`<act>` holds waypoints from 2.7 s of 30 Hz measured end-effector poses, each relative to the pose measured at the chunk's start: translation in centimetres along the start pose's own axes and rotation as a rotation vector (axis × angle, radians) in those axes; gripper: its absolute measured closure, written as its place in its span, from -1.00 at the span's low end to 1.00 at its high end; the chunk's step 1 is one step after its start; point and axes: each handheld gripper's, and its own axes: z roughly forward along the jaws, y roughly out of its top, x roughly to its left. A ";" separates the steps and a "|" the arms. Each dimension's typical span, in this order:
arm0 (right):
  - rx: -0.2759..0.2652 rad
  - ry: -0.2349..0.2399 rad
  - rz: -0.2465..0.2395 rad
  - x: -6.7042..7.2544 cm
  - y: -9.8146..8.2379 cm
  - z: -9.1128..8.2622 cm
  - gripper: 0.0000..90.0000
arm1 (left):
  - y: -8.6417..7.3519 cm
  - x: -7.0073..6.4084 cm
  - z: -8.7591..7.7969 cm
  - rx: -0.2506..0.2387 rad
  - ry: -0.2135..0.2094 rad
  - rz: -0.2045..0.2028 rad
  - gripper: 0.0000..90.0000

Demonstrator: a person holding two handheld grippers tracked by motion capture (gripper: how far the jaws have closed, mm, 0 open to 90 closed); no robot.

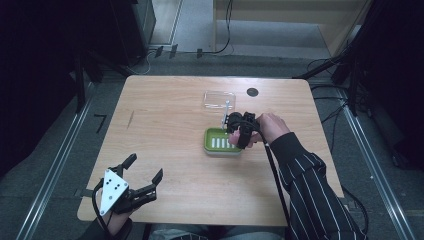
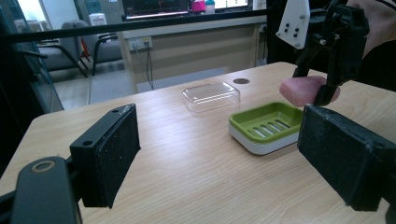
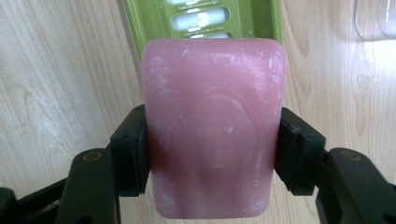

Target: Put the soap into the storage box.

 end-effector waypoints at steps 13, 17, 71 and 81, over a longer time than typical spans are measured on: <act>-0.004 0.007 -0.050 0.3 1.1 0.5 -0.14 | 0.0 0.0 0.0 0.002 -0.002 0.003 -0.70; -0.006 0.010 -0.066 0.3 1.4 0.7 -0.14 | 0.0 0.0 0.0 0.002 -0.003 0.003 -0.70; -0.022 0.027 -0.164 0.2 3.9 2.5 -0.14 | 0.0 -0.1 0.0 0.012 -0.006 0.013 -0.70; -0.023 0.037 -0.169 -0.3 4.3 3.1 -0.14 | -0.1 -0.1 -0.1 0.014 -0.005 0.015 -0.70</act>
